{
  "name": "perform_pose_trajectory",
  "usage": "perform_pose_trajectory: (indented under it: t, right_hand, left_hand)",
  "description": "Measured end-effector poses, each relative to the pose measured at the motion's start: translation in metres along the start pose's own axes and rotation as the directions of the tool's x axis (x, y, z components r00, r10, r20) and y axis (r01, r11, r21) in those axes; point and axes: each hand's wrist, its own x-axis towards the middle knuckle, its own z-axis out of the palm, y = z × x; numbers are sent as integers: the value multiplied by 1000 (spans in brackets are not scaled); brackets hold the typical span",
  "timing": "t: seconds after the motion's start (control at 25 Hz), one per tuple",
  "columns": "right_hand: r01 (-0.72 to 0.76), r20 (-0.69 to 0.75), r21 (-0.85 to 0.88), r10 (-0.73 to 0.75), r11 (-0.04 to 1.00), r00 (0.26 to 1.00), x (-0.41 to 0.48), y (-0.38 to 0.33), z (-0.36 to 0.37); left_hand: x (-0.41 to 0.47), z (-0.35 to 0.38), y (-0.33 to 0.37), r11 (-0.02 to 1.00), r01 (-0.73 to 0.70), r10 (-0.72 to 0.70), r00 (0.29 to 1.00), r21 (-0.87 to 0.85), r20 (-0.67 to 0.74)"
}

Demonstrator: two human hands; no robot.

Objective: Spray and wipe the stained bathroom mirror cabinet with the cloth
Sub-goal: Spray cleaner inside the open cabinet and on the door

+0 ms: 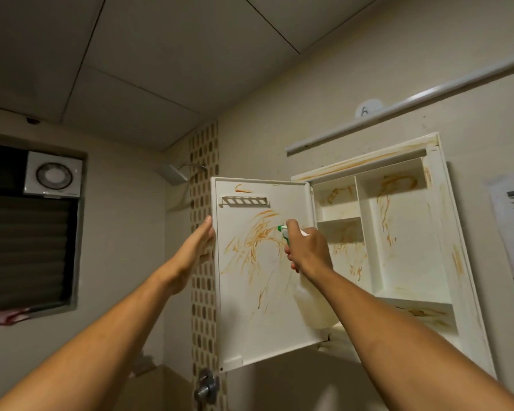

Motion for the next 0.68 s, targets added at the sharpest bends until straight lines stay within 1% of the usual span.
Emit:
perform_pose_trajectory:
  t: [0.16,0.24,0.32,0.36,0.4,0.48,0.52,0.56,0.6,0.68]
  right_hand:
    - [-50,-200,34,55,998,978,16,23,-42]
    - [-62,-250,-70,43,996,967,20,38,-58]
    - [-77,-232,-169,36,983,972,22,53,-64]
    - [-80,-220,-164,42,983,975,22,60,-64]
    - [-76,-204,-114,52,991,978,21,64,-63]
    - [-74,-162,67,84,995,983,18,72,-58]
    - [-81,-129,161,103,984,986,15,74,-53]
    - [-89,-97,219,112,972,989,11,76,-48]
    - [-91,-71,227,110,970,991,7,78,-41]
    - [-78,-22,180,83,981,996,-5,81,-24]
  left_hand:
    - [0,6,-5,1000,15,-16,999,-24,-45]
    - [-1,9,-13,999,27,-29,998,-36,-54]
    - [-2,12,-21,999,37,-39,998,-33,-54]
    - [-3,13,-24,999,41,-42,998,-29,-51]
    - [-3,14,-27,999,44,-46,998,-25,-50]
    - [-4,17,-31,999,38,-39,997,-21,-64]
    - [-5,18,-33,999,28,-29,997,-24,-70]
    - [-5,18,-34,999,21,-23,997,-30,-74]
    - [-6,18,-34,999,21,-24,997,-38,-76]
    - [-10,17,-36,998,34,-37,997,-46,-72]
